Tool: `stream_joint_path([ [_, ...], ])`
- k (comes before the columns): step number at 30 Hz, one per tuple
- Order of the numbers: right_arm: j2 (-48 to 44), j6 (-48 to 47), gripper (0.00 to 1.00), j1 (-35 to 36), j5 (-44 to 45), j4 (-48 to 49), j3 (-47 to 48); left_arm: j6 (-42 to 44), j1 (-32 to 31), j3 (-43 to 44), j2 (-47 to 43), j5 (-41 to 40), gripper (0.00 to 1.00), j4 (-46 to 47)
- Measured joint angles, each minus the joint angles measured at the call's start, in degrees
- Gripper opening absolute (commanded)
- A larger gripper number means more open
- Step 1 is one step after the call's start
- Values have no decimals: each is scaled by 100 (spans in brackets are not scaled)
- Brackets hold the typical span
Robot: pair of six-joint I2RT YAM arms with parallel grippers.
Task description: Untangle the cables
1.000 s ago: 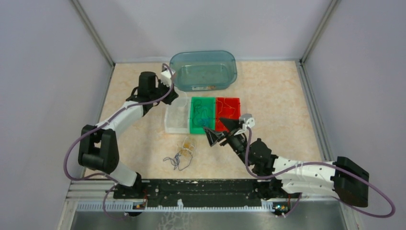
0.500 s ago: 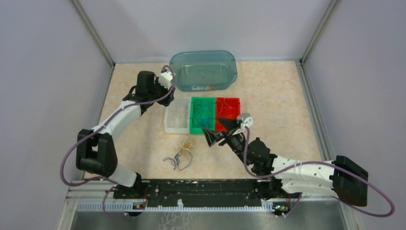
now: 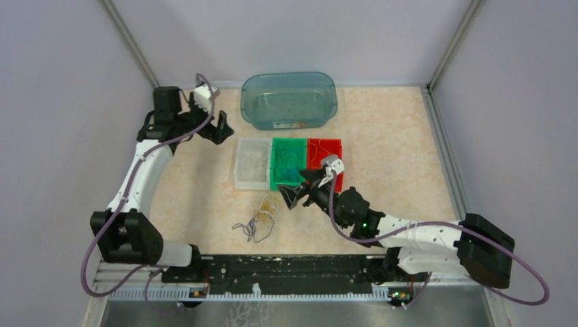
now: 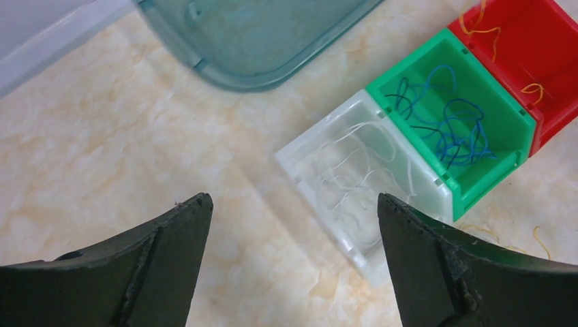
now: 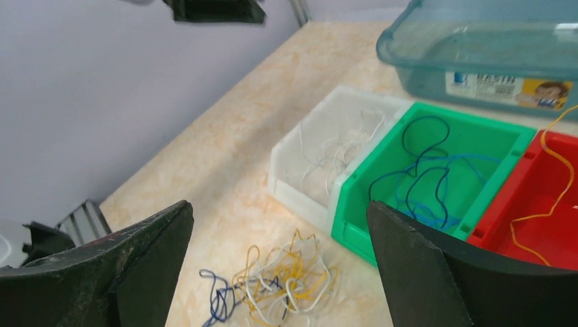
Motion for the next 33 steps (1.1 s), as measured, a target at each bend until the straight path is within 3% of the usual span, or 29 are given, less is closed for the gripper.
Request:
stream_joint_path([
  [2,223,166,98,-240,-459,-114,81,-20,479,0,-149,262,98,-140],
  [4,595,219,90,-428,-988,-442,369,-9,811,0,-284,433,98,-308],
  [13,2361,-570,54,-466,-2649,-2518,2341,-120,894,-367,-1110,1165,98,-601],
  [23,2839,-1095,47,-345,-3095,-3709,2702,-361,894,-627,-1392,1342,94,-505],
  [28,3005,-1106,25,-37,-3047,-3742,2702,-376,894,-627,-1412,1425,92,-503],
  [33,3104,-1067,18,74,-2905,-3869,2702,-385,894,-621,-1434,1556,91,-476],
])
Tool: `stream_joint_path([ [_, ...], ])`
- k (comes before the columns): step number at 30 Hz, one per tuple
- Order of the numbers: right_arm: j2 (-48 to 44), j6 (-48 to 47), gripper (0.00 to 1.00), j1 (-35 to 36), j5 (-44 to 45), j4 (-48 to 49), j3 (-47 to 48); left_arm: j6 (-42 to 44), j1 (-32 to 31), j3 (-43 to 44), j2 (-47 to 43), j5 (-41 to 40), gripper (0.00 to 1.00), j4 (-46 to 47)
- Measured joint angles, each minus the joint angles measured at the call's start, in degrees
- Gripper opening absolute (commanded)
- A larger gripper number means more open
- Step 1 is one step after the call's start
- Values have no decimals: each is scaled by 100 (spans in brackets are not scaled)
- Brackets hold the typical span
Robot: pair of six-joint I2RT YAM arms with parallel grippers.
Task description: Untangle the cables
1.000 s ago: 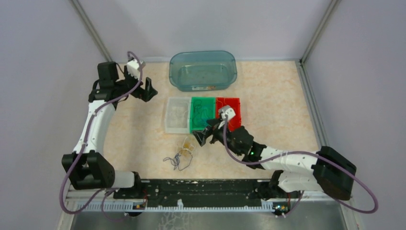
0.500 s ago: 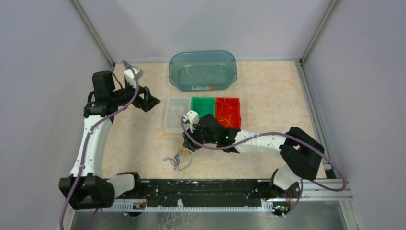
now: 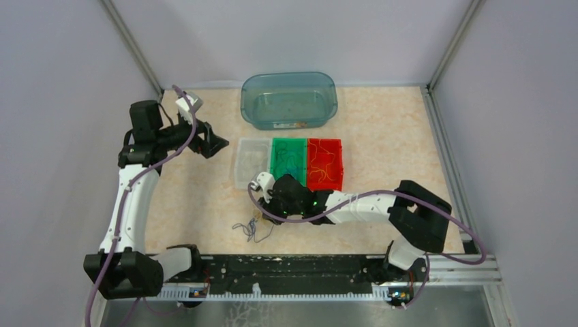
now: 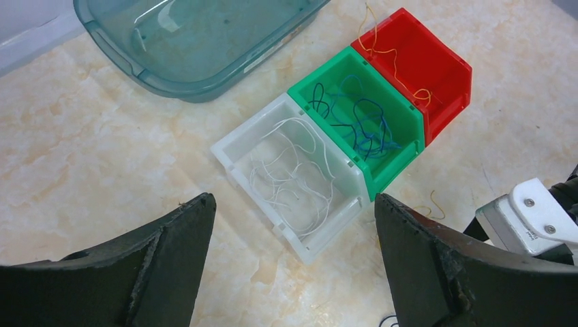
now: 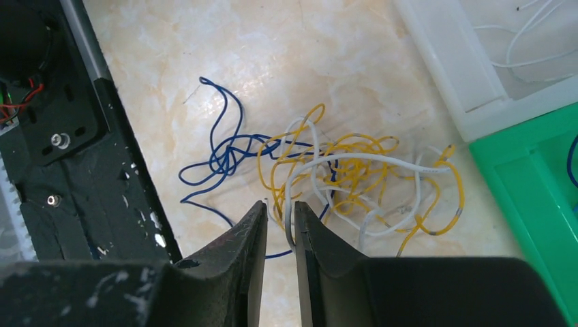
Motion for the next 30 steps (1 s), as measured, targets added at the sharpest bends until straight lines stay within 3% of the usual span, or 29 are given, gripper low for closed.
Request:
stream_joint_path([
  [2,-9,17,3,0,81,-2,0,-2,0,20,0,52,91,7],
  [3,-24,22,0,-2,111,-20,0,-2,0,37,0,83,91,7],
  [7,-319,131,0,0,236,-160,-4,-2,0,138,0,232,90,15],
  [17,-2079,717,0,87,247,199,-319,426,-4,144,-35,859,88,-168],
  [25,-2441,1368,0,87,356,-26,-979,1071,-44,31,-131,1115,88,-542],
  [30,-2531,1609,11,90,848,-680,-1062,1482,-96,31,-129,1185,88,-831],
])
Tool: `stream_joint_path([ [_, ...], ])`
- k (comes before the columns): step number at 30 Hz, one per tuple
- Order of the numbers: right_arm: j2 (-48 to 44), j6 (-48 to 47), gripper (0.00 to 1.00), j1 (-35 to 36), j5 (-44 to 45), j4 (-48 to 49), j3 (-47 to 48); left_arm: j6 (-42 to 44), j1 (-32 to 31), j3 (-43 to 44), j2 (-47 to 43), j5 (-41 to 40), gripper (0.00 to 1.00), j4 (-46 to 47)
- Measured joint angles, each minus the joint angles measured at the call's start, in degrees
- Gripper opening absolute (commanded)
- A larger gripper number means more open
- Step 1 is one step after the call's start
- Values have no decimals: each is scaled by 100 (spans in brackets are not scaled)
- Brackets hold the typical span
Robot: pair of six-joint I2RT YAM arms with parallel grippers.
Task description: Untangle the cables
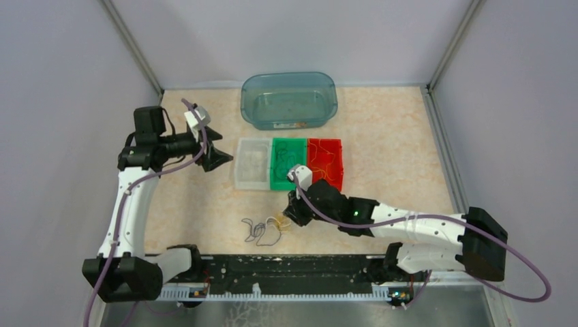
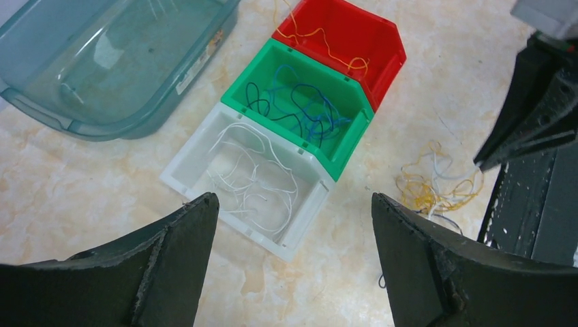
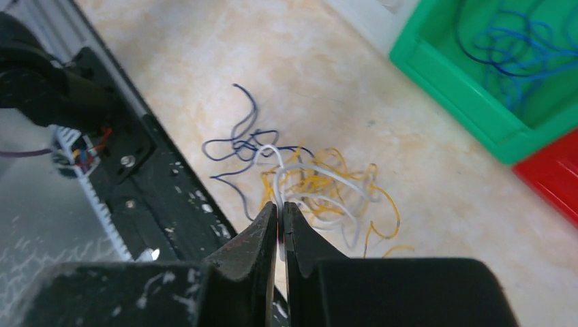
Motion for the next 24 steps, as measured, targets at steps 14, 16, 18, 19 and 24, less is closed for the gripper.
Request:
stream_joint_path([
  [14,-205,-929,53,105,743,-601,306,861,-466,-251,-72,-37,93,-686],
  [16,24,-1375,56,177,352,-398,581,398,-345,-299,-101,-44,93,-236],
  [18,398,-1978,58,282,-140,-210,896,-153,-162,-330,-120,-81,93,247],
  [19,592,-2284,59,337,-361,-186,1040,-450,-44,-326,-116,-109,93,516],
  [24,1821,-4275,62,688,-1032,-577,1773,-1276,262,-87,149,-297,93,1117],
])
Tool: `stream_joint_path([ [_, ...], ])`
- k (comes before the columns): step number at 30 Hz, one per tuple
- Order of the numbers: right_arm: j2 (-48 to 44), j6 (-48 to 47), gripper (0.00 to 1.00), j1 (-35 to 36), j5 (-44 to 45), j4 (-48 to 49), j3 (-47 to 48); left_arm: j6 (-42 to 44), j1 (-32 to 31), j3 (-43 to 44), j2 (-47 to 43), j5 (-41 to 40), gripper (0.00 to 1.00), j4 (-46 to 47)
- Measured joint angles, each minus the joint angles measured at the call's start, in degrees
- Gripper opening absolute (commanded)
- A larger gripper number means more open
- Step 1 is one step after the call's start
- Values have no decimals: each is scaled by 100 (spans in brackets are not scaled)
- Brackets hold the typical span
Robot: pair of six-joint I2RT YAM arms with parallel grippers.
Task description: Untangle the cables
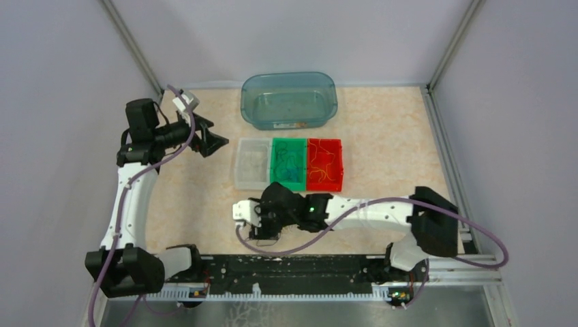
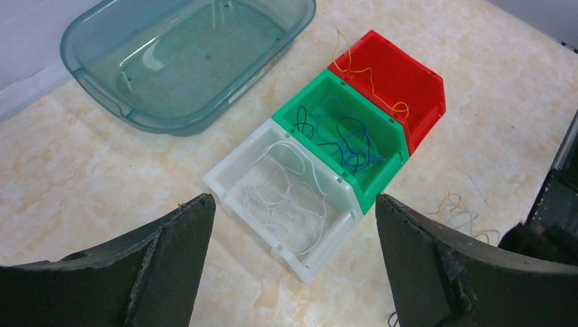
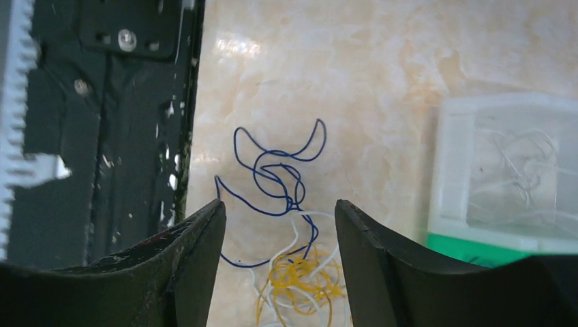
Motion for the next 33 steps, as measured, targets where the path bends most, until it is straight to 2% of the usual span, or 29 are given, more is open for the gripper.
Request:
stream_joint_path([
  [4,826,-1329,62,264,120,-577,378,-286,35,101,114,-44,93,122],
  [8,1322,-2094,61,544,308,-828,461,-496,35,101,87,-39,92,243],
  [13,1875,-2684,51,682,573,-916,560,-621,37,144,72,-37,92,291],
  [19,2221,-2962,33,717,813,-787,901,-640,57,201,52,-35,91,319],
  [20,2258,-2973,28,717,848,-776,942,-640,57,201,42,-33,91,317],
  [23,2297,-3027,1,717,887,-752,981,-640,59,201,2,-15,91,319],
  [29,2302,-2887,0,717,887,-723,1134,-638,59,201,-24,-4,91,317],
  [33,2299,-2450,0,702,962,-446,1300,-638,59,219,-57,-7,91,306],
])
